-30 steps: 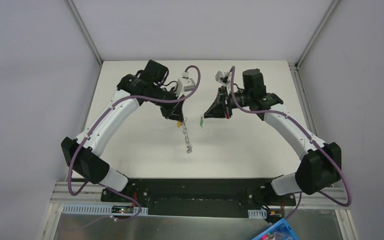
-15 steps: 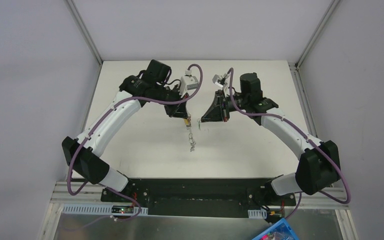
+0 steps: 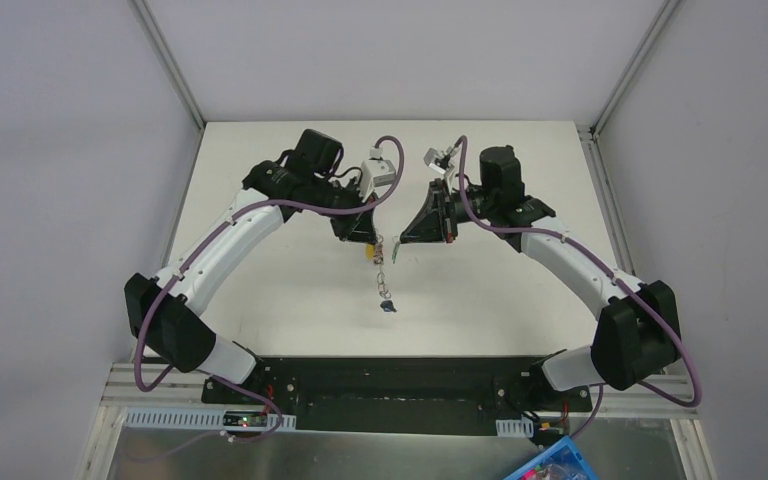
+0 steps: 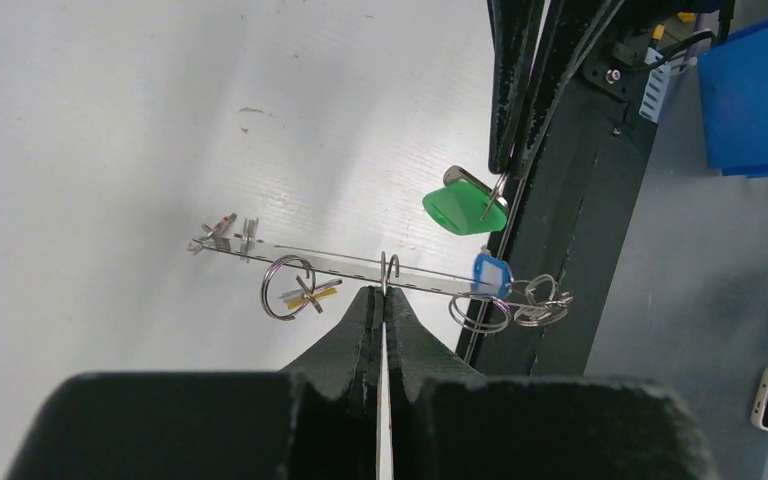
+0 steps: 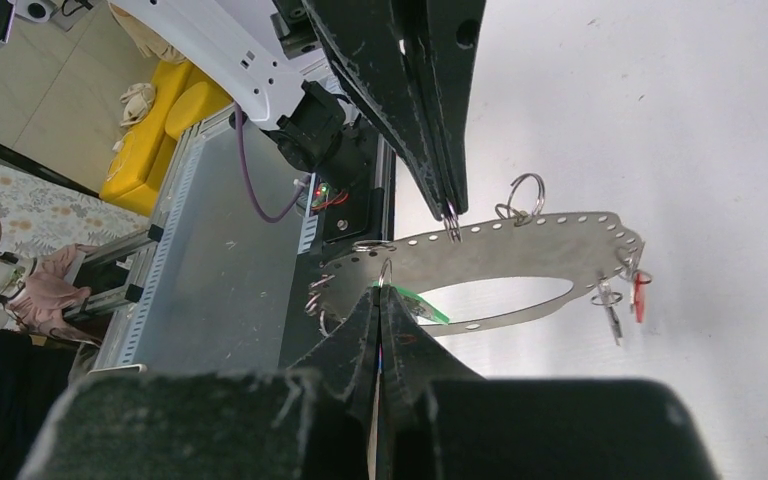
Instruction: Put the keys on the keyring
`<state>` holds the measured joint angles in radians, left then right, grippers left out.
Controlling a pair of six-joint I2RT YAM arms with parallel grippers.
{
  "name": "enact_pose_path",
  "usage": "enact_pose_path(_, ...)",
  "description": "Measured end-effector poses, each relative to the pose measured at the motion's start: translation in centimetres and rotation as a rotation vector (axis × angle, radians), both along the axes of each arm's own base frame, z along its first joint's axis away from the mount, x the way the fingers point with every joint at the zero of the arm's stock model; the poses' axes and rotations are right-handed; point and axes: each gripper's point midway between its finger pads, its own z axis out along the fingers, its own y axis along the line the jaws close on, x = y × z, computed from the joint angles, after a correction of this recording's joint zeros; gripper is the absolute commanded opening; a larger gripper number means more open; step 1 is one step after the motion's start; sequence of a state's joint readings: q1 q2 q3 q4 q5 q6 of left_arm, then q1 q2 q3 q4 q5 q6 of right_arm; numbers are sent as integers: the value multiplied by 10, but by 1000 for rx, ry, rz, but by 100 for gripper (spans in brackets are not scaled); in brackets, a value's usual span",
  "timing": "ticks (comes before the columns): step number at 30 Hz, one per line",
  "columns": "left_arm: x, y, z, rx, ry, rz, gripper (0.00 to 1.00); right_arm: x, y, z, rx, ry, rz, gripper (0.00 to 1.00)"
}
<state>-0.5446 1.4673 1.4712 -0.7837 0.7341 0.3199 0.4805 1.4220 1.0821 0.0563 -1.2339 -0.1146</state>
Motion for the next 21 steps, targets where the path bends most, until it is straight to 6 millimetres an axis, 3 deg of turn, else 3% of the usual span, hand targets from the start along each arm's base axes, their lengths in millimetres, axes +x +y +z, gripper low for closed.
enact_pose_path(8, -1, -7, -2, -32, 33, 17, 0, -4, 9, 1, -5, -1, -2, 0)
enact_pose_path(21, -1, -13, 10, -87, 18, 49, 0, 6, 14, -2, -24, -10, -63, 0)
